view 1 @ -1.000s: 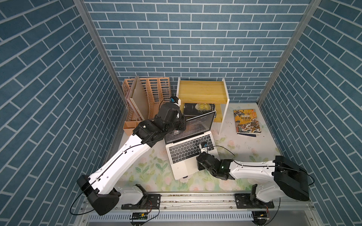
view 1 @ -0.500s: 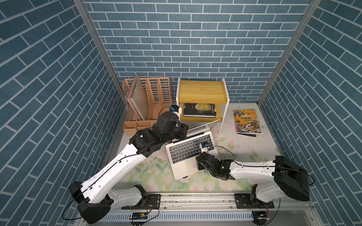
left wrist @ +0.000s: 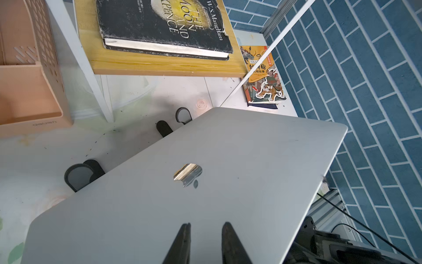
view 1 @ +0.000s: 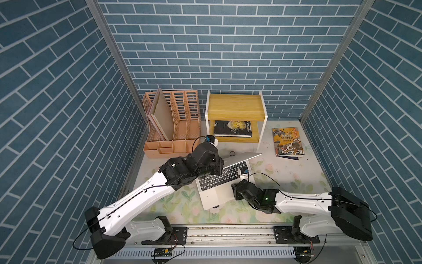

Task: Close the laptop lid and set it aside
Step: Close the lid of the laptop.

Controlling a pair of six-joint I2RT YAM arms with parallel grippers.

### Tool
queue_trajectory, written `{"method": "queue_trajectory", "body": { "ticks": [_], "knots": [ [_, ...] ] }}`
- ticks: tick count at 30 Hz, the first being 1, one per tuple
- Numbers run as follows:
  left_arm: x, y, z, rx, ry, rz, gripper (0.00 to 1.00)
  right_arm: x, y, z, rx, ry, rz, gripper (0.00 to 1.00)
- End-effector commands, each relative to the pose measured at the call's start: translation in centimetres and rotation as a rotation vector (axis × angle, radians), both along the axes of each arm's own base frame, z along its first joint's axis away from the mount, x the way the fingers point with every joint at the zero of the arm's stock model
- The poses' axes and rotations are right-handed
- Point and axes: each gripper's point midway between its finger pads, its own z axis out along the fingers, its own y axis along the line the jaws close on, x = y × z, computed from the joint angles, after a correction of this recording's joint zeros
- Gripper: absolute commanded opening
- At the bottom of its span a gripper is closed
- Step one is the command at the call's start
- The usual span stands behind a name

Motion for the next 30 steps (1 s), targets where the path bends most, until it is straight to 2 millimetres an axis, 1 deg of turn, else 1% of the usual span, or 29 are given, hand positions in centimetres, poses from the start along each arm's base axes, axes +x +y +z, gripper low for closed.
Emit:
{"method": "queue_trajectory", "body": {
  "ticks": [1,5,9,10,16,19,21,24,27,30],
  "knots": [
    [-0.8,0.7,-2.3,0.056,0.036,0.028,0.27,-0.2,-1.6,0.4,0.016,0.002,-0.046,0.47],
    [-0.8,0.7,-2.7,0.053,0.029,0.041,0.27,-0.7,-2.8,0.9,0.041,0.006,-0.060,0.49],
    [-0.8,0.7,-3.0,0.056,0.016,0.061,0.27,-1.2,-5.6,0.8,0.025,0.025,-0.127,0.51],
    [-0.8,0.7,-3.1,0.054,0.012,0.064,0.27,-1.3,-6.9,0.9,0.017,0.027,-0.161,0.51],
    [-1.0,0.3,-3.6,0.016,0.004,0.081,0.27,-1.8,-13.0,1.2,0.013,0.031,-0.360,0.55],
    [-1.1,0.3,-4.0,0.015,-0.001,0.091,0.27,-1.8,-15.5,2.0,0.055,0.011,-0.455,0.57],
    [-1.1,0.3,-4.5,0.017,-0.001,0.094,0.27,-1.8,-16.8,2.9,0.082,-0.009,-0.494,0.57],
    [-1.3,0.0,-5.1,0.018,0.000,0.088,0.30,-1.7,-17.9,5.1,0.134,-0.052,-0.521,0.59],
    [-1.6,-0.2,-5.8,0.017,-0.004,0.082,0.32,-1.5,-18.6,7.4,0.159,-0.095,-0.534,0.62],
    [-1.8,0.0,-6.9,0.027,-0.001,0.089,0.33,-1.2,-19.2,9.5,0.145,-0.133,-0.543,0.64]
  ]
}}
